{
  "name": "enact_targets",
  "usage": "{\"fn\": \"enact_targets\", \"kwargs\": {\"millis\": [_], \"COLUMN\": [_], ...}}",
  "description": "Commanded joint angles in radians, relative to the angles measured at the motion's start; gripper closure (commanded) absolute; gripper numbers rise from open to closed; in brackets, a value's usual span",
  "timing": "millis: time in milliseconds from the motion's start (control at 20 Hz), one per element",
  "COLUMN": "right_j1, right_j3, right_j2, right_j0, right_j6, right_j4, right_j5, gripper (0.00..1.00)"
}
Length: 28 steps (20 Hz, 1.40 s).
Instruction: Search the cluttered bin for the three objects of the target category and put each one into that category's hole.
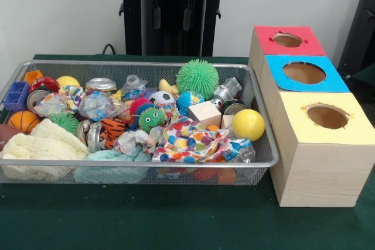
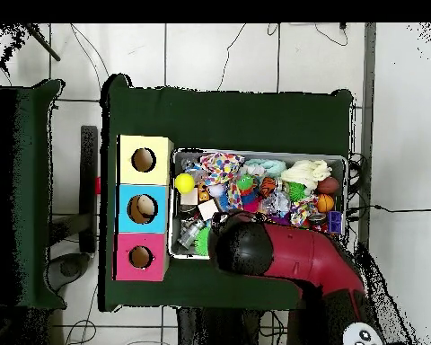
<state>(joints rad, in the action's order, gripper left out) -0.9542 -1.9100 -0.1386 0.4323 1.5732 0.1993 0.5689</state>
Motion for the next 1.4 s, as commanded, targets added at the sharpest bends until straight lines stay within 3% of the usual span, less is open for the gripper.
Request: {"fn": "enact_targets", "kwargs": {"millis": [50, 800, 1400], "right_j1": [0.094, 0.236, 0.292], "right_j3": [0.122, 0.21, 0.245], "right_j2": [-0.143, -0.228, -0.263], "right_j0": [0.036, 0.091, 0.109], "right_j6": [-0.162, -0.172, -0.145], "right_j4": [0.078, 0.14, 0.182], "right_j5": [0.109, 0.076, 0.06], "gripper": [0.0, 0.0, 0.0]}}
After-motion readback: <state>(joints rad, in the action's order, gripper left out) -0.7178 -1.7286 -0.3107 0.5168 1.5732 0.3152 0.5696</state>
